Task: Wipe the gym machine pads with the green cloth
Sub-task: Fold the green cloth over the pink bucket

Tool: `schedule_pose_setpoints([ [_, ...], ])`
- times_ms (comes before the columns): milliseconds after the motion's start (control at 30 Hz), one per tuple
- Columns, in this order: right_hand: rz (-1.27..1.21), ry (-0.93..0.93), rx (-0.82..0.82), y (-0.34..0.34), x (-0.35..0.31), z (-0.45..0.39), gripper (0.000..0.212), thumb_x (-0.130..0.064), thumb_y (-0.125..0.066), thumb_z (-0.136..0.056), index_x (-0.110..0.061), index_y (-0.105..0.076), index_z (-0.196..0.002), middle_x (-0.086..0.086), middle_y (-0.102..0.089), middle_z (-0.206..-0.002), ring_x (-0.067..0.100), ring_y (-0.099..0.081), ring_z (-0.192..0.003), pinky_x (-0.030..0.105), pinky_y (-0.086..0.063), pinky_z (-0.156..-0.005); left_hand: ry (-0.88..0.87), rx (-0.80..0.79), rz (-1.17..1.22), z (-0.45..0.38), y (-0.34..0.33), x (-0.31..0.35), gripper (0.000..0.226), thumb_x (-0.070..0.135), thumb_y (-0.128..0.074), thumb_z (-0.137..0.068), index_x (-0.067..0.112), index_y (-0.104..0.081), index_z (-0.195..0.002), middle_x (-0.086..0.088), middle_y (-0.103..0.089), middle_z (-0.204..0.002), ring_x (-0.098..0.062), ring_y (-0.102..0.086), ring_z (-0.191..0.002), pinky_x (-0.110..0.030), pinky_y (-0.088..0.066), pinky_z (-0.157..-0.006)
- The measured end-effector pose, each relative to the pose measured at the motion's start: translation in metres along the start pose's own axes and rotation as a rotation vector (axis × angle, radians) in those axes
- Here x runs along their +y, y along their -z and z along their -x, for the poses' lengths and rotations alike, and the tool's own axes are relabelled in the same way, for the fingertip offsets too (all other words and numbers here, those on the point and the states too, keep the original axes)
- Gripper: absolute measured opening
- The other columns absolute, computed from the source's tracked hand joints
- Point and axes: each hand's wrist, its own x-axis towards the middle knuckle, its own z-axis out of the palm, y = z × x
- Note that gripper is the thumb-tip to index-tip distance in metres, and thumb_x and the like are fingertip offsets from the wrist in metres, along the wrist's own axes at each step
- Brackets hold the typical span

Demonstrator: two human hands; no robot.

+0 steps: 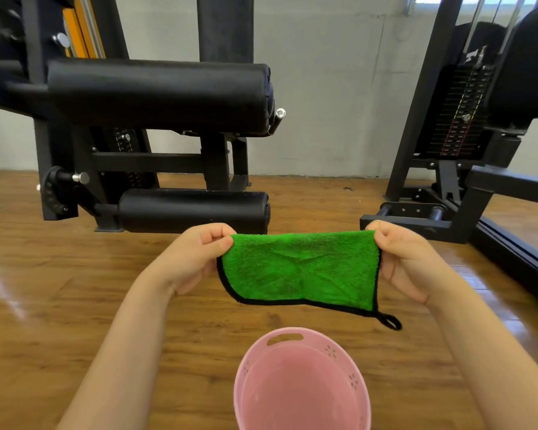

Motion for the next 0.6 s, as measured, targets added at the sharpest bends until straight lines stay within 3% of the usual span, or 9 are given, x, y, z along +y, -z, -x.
schedule_pose_setpoints([
  [67, -0.072, 0.017, -0.070, -0.002, -0.002, 0.001, 0.043, -0.042, -0.088, -0.050, -0.016, -0.058, -0.067, -0.001, -0.055, -0.063, 0.011, -0.055, -0.057, 0.023, -0.049, -0.053, -0.021, -0.031, 0.137, 0.002, -0.001, 0.001, 0.014, 0.021, -0.066, -0.081, 0.016, -0.065, -0.068, -0.001, -0.061, -0.068, -0.016, -0.057, -0.068, -0.026, -0.052, -0.058],
  [167, -0.156, 0.043, -0.207, -0.014, -0.009, 0.002, 0.034, -0.037, -0.086, -0.060, -0.018, -0.058, -0.066, -0.003, -0.056, -0.063, 0.010, -0.055, -0.056, 0.022, -0.048, -0.053, -0.144, -0.143, 0.291, 0.002, -0.007, 0.006, 0.030, 0.043, -0.084, -0.067, 0.022, -0.062, -0.065, 0.004, -0.057, -0.066, -0.009, -0.054, -0.060, -0.021, -0.047, -0.054],
  [300, -0.131, 0.071, -0.303, -0.035, -0.004, -0.003, 0.030, -0.032, -0.085, -0.062, -0.016, -0.064, -0.073, 0.008, -0.067, -0.074, 0.018, -0.065, -0.064, 0.026, -0.054, -0.058, -0.182, -0.292, 0.399, -0.004, -0.028, 0.010, 0.026, 0.036, -0.085, -0.067, 0.019, -0.066, -0.073, 0.000, -0.064, -0.071, -0.008, -0.061, -0.059, -0.020, -0.050, -0.057],
  [400, -0.005, 0.074, -0.323, -0.046, 0.005, -0.006, 0.024, -0.032, -0.082, -0.066, -0.016, -0.067, -0.077, 0.009, -0.068, -0.080, 0.022, -0.067, -0.072, 0.028, -0.054, -0.066, -0.162, -0.267, 0.249, -0.007, -0.042, 0.007, 0.011, 0.021, -0.080, -0.075, 0.021, -0.069, -0.073, 0.000, -0.065, -0.072, -0.008, -0.061, -0.061, -0.019, -0.050, -0.059],
  [500, 0.227, 0.144, -0.285, -0.054, 0.007, -0.007, 0.016, -0.034, -0.078, -0.069, -0.022, -0.071, -0.077, -0.001, -0.066, -0.082, 0.015, -0.063, -0.078, 0.024, -0.049, -0.072, -0.122, -0.213, 0.030, -0.008, -0.048, 0.010, 0.021, 0.011, -0.060, -0.079, 0.027, -0.072, -0.070, 0.002, -0.065, -0.073, -0.009, -0.061, -0.066, -0.022, -0.050, -0.064],
  [567, 0.342, 0.210, -0.256, -0.056, 0.006, -0.008, 0.006, -0.022, -0.075, -0.072, -0.027, -0.073, -0.075, -0.008, -0.064, -0.080, 0.010, -0.059, -0.078, 0.021, -0.046, -0.073, -0.143, -0.200, -0.100, -0.007, -0.050, 0.015, 0.024, 0.009, -0.063, -0.079, 0.028, -0.073, -0.070, 0.006, -0.065, -0.074, -0.009, -0.062, -0.071, -0.023, -0.049, -0.069],
  [600, 0.369, 0.250, -0.235, -0.055, 0.006, -0.009, 0.013, -0.016, -0.073, -0.072, -0.028, -0.074, -0.074, -0.010, -0.064, -0.079, 0.009, -0.058, -0.077, 0.019, -0.045, -0.073, -0.157, -0.180, -0.152, -0.007, -0.051, 0.017, 0.027, 0.005, -0.065, -0.082, 0.028, -0.073, -0.070, 0.008, -0.066, -0.073, -0.008, -0.062, -0.072, -0.023, -0.049, -0.070],
])
